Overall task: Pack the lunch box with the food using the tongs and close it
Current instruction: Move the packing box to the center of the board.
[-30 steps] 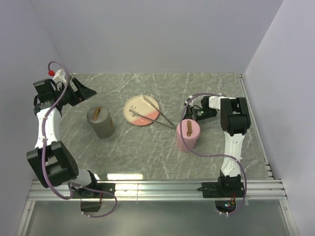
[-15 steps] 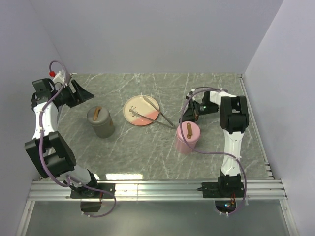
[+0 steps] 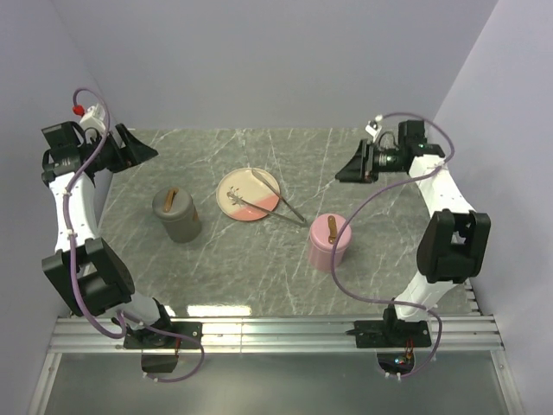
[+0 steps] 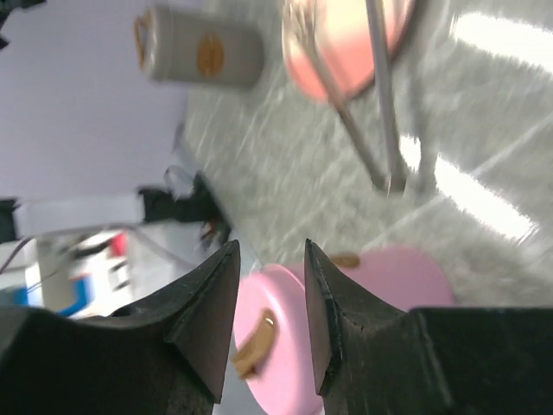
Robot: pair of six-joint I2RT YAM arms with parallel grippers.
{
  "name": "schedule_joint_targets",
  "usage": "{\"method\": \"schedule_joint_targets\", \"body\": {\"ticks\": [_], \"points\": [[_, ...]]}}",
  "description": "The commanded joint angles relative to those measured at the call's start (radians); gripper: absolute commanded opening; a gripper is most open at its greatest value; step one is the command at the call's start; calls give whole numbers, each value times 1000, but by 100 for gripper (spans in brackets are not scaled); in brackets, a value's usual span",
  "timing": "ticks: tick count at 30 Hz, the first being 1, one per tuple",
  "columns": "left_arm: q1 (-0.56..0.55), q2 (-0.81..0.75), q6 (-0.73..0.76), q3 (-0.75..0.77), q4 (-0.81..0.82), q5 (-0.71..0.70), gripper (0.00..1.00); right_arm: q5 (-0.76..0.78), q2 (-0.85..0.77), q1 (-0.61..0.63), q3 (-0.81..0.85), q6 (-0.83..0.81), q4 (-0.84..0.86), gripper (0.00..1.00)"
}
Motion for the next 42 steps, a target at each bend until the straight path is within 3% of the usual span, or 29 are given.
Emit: {"method": "schedule_joint_targets", "body": {"ticks": [1,3,10,19,25,34,42], "points": [[9,43,-30,51,10,-1,82,124,-1,3,72,91,89,44],[19,85,-46,49,-7,15,80,112,7,-10,85,65,52,45],[81,113,-223,-104,200,65,72,121,-59,-29,71,-10,6,45],[84,227,-245,-182,219,75,67,222,-162,-33,60,-66,-37,50],[85,195,-290,-350,279,129,66,241,-200,-50,76,-118,-86,53],[6,147,-300,-472,247,154,64,227,-197,-67,80,-126,-115,52],[-145,72,-359,-623,342,149,64,210,-184,-73,91,-150,-141,52]]}}
